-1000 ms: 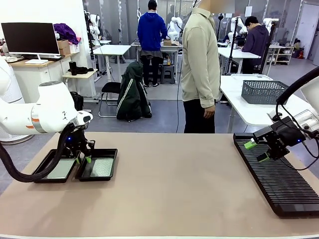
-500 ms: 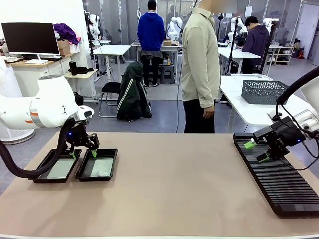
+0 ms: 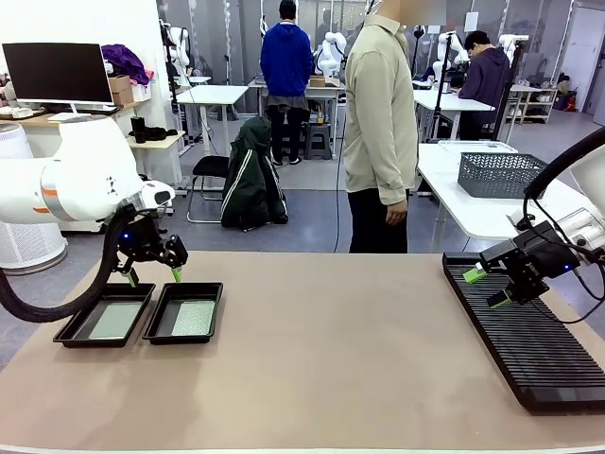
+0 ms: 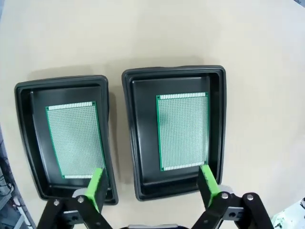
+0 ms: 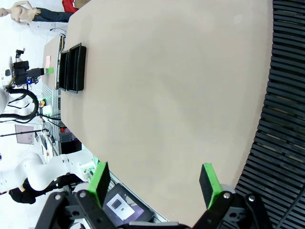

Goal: Inspect and transfer BCBs to ESD trays.
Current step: Pick up the ESD tray and place it on the left side of the table.

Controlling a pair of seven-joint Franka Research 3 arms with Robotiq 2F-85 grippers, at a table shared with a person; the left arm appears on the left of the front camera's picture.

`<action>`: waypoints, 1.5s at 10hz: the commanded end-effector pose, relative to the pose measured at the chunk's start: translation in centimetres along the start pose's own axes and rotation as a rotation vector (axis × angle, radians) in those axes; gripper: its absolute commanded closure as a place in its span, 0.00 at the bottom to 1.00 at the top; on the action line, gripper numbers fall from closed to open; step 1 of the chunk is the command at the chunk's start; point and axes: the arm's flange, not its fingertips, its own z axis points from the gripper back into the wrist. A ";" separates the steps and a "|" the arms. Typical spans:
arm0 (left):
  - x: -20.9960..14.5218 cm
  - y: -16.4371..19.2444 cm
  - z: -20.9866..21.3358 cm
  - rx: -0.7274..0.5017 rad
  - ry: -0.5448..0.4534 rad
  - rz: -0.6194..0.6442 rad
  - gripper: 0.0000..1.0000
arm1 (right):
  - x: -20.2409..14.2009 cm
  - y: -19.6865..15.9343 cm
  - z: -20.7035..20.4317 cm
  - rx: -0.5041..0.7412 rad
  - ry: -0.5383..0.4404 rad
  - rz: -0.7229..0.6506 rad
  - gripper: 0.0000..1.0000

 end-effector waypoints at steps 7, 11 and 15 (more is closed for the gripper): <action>-0.8 -1.5 4.8 0.084 0.014 -0.032 0.00 | 0.0 0.1 -0.1 -0.007 -0.008 -0.012 0.00; -0.7 -1.1 4.7 0.049 0.007 -0.054 0.00 | 0.0 0.1 -0.1 -0.007 -0.008 -0.012 0.00; -0.7 -1.1 4.7 0.049 0.007 -0.054 0.00 | 0.0 0.1 -0.1 -0.007 -0.008 -0.012 0.00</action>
